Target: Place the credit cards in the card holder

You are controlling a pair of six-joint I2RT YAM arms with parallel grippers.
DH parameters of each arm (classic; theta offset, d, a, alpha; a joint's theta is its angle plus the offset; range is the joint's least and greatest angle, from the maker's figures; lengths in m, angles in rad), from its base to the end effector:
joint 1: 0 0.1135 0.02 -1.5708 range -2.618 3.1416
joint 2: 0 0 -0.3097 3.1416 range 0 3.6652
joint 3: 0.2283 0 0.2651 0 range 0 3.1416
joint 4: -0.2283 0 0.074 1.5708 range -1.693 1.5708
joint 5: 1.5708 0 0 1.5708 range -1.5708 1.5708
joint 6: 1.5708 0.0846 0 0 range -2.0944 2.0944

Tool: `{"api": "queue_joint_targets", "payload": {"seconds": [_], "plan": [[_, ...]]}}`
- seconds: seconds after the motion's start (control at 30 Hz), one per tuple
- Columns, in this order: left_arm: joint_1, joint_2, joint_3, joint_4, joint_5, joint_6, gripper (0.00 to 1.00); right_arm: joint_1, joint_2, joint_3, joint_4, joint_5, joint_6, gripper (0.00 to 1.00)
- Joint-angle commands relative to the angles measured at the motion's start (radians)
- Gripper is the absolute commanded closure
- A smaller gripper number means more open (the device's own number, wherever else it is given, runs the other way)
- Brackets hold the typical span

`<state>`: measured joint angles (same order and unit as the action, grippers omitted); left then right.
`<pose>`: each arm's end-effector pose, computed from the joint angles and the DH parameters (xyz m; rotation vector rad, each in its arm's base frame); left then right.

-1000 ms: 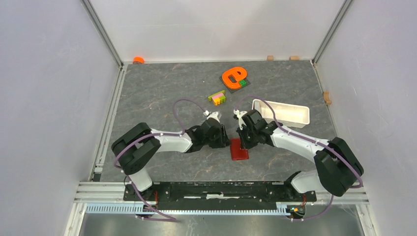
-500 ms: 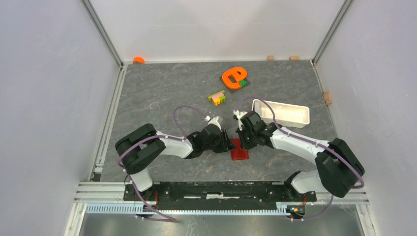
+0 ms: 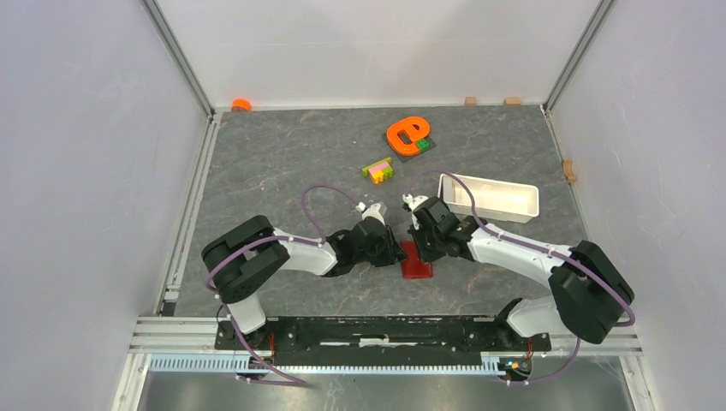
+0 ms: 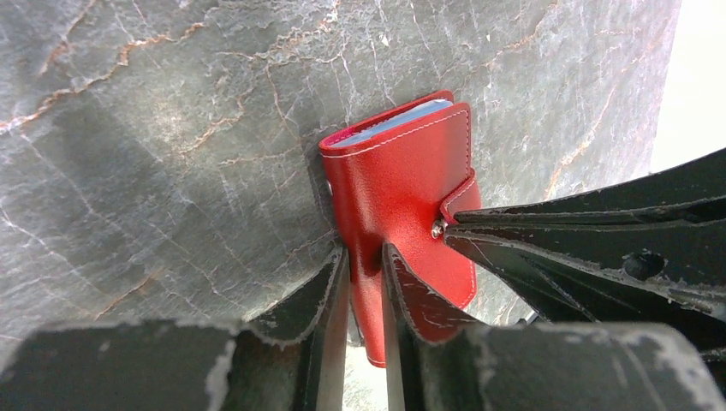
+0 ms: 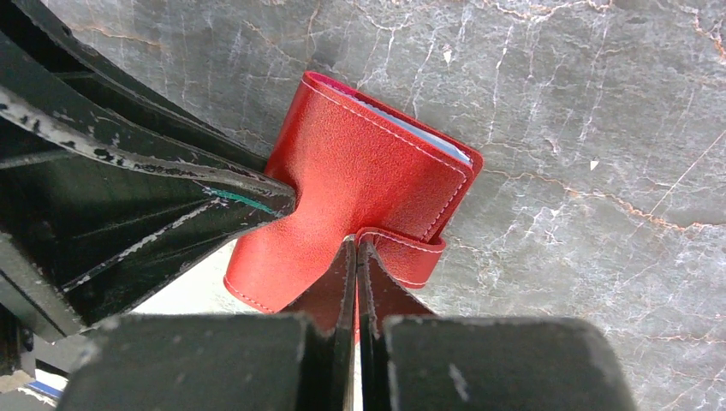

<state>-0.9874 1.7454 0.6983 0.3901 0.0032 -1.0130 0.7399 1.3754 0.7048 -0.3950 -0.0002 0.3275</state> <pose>0.2094 -0.3177 0.1280 -0.0295 2.4597 -1.0198 0.2040 0.1862 0.1651 -0.5498 2.6280 0.3528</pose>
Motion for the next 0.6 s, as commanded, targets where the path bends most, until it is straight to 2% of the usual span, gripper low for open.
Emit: {"api": "queue_joint_targets", "payload": {"seconds": [0.0,0.3,0.57], "plan": [[-0.034,0.052,0.023,-0.079,-0.028,0.012,0.75,0.048,0.051,0.000,0.019,-0.040,0.042,1.00],[-0.037,0.055,0.022,-0.079,-0.031,0.012,0.79,0.087,0.067,-0.002,0.039,0.027,0.064,1.00],[-0.043,0.060,0.026,-0.079,-0.031,0.011,0.81,0.105,0.132,0.001,0.062,0.012,0.062,1.00]]}}
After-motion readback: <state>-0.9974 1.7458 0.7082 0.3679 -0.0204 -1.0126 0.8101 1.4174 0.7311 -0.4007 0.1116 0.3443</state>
